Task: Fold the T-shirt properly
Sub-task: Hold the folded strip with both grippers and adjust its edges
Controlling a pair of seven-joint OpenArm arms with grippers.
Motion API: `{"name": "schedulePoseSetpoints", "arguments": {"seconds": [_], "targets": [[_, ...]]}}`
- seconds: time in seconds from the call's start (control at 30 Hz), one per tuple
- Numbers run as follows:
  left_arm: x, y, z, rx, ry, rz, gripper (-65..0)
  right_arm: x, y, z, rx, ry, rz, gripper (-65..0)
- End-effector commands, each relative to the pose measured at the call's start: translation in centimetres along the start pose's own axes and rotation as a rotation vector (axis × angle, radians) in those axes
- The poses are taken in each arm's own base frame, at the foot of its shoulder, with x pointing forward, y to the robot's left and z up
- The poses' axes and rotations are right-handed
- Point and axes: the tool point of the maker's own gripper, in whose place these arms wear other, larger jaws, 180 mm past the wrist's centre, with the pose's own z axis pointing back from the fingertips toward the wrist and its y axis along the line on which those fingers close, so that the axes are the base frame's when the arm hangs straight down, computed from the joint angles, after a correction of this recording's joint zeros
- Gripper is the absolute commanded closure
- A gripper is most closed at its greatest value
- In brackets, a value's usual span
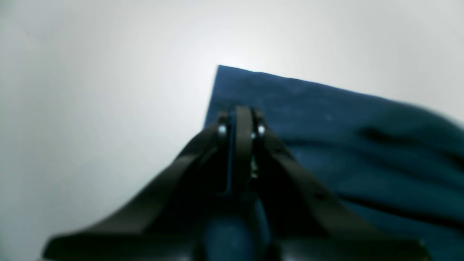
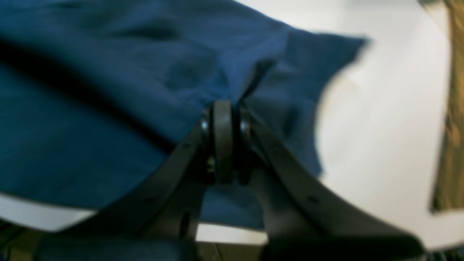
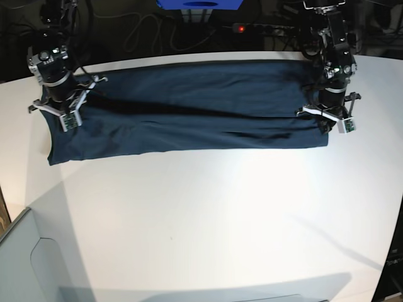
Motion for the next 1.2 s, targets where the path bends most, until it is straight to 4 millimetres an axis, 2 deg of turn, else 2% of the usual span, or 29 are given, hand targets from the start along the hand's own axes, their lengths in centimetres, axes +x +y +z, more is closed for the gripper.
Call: {"name": "schedulePoseSetpoints", "arguments": {"seconds": [0.0, 0.13, 0.4, 0.47, 0.63, 0.73, 0.87, 0.93, 1.03, 1.1, 1.17], "targets": [[2.0, 0.7, 0.2, 0.013, -0.061, -0.006, 0.0, 1.0, -0.7, 0.3, -0.027, -0.038, -0.011, -0.2], [2.5, 1.7, 0.3, 0.038, -0.075, 0.004, 0.0, 1.0, -1.7, 0.5, -0.057, -0.049, -0.032, -0.1], [2.1, 1.5, 0.3, 0.034, -0.065, 0.002, 0.0, 0.9, -1.0, 0.5, -0.050, -0.059, -0.058, -0.3], [1.4, 1.7, 0.6, 0.037, -0.049, -0.002, 0.0, 0.9, -1.0, 0.5, -0.048, -0.057, -0.056, -0.5], [0.9, 1.5, 1.1, 0.032, -0.038, -0.004, 0.0, -1.1, -0.3, -0.7, -0.019, -0.003, -0.081, -0.8], [0.8, 1.4, 1.5, 0.031, -0.037, -0.010, 0.0, -1.3, -0.4, -1.0, -0.019, 0.003, -0.089, -7.0], [0.2, 1.6, 1.8, 0.033, -0.022, -0.013, 0.0, -1.2, -0.4, -0.7, -0.020, 0.000, -0.084, -24.2], [0.0, 1.7, 1.9, 0.034, -0.018, -0.015, -5.8, -0.6, -0.7, -0.4, -0.032, -0.017, -0.079, -32.3], [0.0, 1.8, 2.0, 0.039, -0.017, -0.013, -20.4, 0.6, -1.2, 0.3, -0.049, -0.051, -0.062, -40.5], [0.1, 1.6, 2.1, 0.035, -0.021, -0.016, -27.9, 1.3, -2.1, 1.0, -0.081, -0.074, -0.062, -42.4], [0.0, 1.8, 2.5, 0.037, -0.019, -0.024, -30.7, 2.0, -2.5, 1.4, -0.103, -0.095, -0.077, -42.4]]}}
